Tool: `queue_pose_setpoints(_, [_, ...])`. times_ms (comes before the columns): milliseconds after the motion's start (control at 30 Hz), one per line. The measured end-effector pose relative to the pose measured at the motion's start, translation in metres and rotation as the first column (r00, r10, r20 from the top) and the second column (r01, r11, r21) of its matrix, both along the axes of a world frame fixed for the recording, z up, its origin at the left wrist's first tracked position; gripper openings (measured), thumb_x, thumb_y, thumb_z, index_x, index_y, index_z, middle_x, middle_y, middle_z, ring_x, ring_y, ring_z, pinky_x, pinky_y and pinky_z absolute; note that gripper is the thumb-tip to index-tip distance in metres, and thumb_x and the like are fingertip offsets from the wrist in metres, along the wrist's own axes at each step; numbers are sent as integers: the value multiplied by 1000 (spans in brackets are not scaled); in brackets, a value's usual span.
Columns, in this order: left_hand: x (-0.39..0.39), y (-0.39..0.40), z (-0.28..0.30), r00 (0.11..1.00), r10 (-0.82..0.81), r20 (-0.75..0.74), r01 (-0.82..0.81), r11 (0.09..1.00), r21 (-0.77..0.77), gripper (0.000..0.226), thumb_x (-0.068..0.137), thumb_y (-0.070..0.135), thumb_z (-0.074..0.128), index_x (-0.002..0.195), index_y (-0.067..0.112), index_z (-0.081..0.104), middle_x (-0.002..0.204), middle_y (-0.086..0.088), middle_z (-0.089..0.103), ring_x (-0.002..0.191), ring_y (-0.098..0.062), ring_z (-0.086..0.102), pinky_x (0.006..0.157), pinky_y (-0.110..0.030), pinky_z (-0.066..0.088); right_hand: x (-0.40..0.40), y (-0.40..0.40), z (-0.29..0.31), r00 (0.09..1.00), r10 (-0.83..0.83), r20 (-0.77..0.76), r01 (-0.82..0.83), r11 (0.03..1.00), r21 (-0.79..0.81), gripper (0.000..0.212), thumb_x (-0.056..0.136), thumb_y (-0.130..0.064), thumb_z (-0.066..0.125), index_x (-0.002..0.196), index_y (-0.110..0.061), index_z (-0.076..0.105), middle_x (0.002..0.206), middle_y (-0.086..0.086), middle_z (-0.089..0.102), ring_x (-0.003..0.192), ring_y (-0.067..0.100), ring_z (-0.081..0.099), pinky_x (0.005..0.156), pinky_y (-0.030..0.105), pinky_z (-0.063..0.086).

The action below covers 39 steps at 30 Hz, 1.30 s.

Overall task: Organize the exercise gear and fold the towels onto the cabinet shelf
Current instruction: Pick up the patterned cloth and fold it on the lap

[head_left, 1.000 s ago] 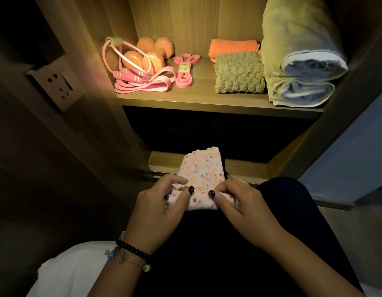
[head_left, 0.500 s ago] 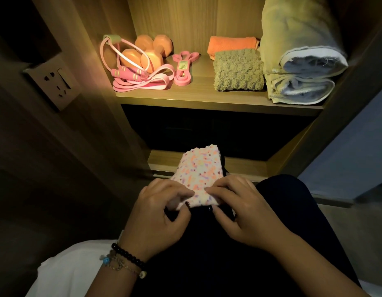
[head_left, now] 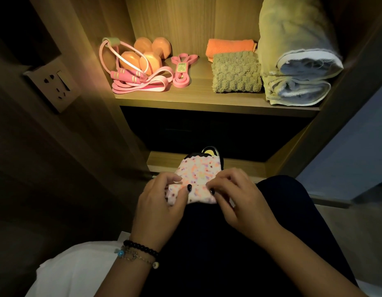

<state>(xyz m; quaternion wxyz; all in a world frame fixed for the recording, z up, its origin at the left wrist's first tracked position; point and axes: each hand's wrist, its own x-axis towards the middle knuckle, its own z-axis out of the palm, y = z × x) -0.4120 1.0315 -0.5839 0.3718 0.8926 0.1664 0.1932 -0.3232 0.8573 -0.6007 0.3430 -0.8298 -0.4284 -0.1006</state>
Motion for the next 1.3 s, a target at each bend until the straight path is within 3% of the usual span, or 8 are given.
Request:
queue_pose_setpoints(167, [-1,5,-2,986,-100,131,79,984,158,18,84,18,54,94,19,69,97,11,60,96,-7,56,81,-29,50,0,-8,-5,997,76,-2,-76,993,-95,35,92,-37,53,122,-19,61,115,-5,55,109,10,50,89,26,42])
queue_pose_setpoints(400, [-7,2,0,979,-181,98,174,982,78,28,82,32,54,105,20,65,104,15,59,104,-6,57,84,-22,48,3,-1,-5,986,62,-156,-63,998,-1,28,96,-35,45,116,-22,58,103,-16,50,97,3,46,84,24,40])
queue_pose_setpoints(633, [-3,-6,3,998,-58,11,59,996,-67,12,93,22,56,104,23,60,96,15,64,88,3,60,64,-7,46,0,1,-3,855,60,-514,28,986,162,18,90,-44,51,108,-43,49,100,-20,60,92,2,58,72,21,45])
queue_pose_setpoints(767, [14,-6,5,991,77,-110,-86,994,-75,5,95,28,53,99,25,54,88,9,63,78,-3,59,54,-12,44,-1,7,-2,966,-54,-252,92,986,142,18,90,-25,51,106,-23,59,106,-8,56,99,8,53,80,27,47])
queue_pose_setpoints(900, [29,-5,9,956,177,-235,-188,982,-25,6,97,28,46,101,24,50,85,5,58,74,-5,53,60,-22,45,-3,4,-8,998,60,12,-60,997,42,25,89,-20,52,109,-13,67,110,-1,58,107,15,51,90,34,43])
queue_pose_setpoints(1000, [29,-4,9,955,203,-215,-201,979,30,3,97,29,47,98,26,49,86,5,58,75,-6,53,60,-25,46,-2,4,-11,997,70,-41,-71,997,-8,30,91,-30,54,116,-17,64,113,-5,55,110,14,50,92,37,44])
queue_pose_setpoints(1167, [10,3,1,992,-37,124,16,987,162,14,87,33,52,90,21,59,90,12,56,86,-8,50,74,-32,46,7,16,-5,947,47,-318,-27,997,66,30,93,-38,43,112,-26,62,102,-14,51,102,7,45,87,27,39])
queue_pose_setpoints(1300, [5,6,-1,988,-129,80,122,989,84,21,85,41,57,100,27,60,97,19,58,94,-6,54,79,-33,47,17,34,-1,836,-43,-546,169,969,182,16,91,-35,54,103,-28,63,103,-10,61,98,4,55,77,19,42])
